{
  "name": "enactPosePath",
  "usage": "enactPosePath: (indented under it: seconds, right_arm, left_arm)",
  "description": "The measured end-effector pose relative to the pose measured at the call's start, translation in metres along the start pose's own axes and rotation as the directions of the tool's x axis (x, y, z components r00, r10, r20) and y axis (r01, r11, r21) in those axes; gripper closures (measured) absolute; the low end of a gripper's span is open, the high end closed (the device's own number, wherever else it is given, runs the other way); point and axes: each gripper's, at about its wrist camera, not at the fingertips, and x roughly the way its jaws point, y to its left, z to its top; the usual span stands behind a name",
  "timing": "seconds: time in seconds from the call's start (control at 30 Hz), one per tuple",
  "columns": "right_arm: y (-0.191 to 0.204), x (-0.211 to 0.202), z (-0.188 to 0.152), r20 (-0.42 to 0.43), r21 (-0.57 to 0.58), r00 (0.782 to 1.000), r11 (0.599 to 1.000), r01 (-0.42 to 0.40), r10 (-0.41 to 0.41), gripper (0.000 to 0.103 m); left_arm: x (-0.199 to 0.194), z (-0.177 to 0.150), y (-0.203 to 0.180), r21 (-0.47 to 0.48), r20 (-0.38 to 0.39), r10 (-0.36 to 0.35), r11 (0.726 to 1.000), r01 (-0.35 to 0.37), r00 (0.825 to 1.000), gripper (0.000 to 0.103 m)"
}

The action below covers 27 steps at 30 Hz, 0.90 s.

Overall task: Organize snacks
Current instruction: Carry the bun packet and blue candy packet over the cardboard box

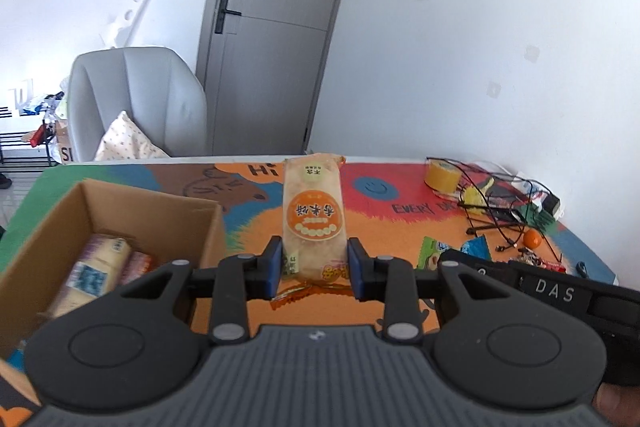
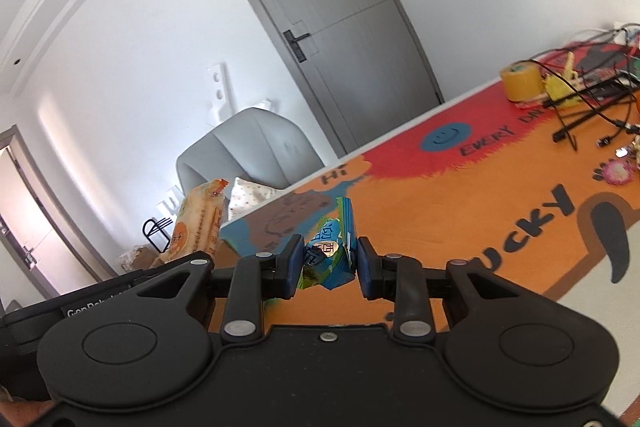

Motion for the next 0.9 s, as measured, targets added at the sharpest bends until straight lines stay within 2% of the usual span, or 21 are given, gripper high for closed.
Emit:
enactPosePath:
  seconds: [0.47,0.9]
  right_arm:
    - [0.058,0.01,-0.004,-0.01,-0.09,0.998,0.994,-0.059,0.058,0.074]
    - [0.108,0.031,-0.012,-0.051,-0.164,0.994,0.981,-0.107,0.1,0.074]
  left_arm:
    - [-0.045,0.003,0.062,-0.071,0.059,0.068,0.995,-0.064,0.996,0.071]
    - [-0.05,0.001,0.111,-0.134,0.054,0.109,0.986,-0.101,0.993,0.071]
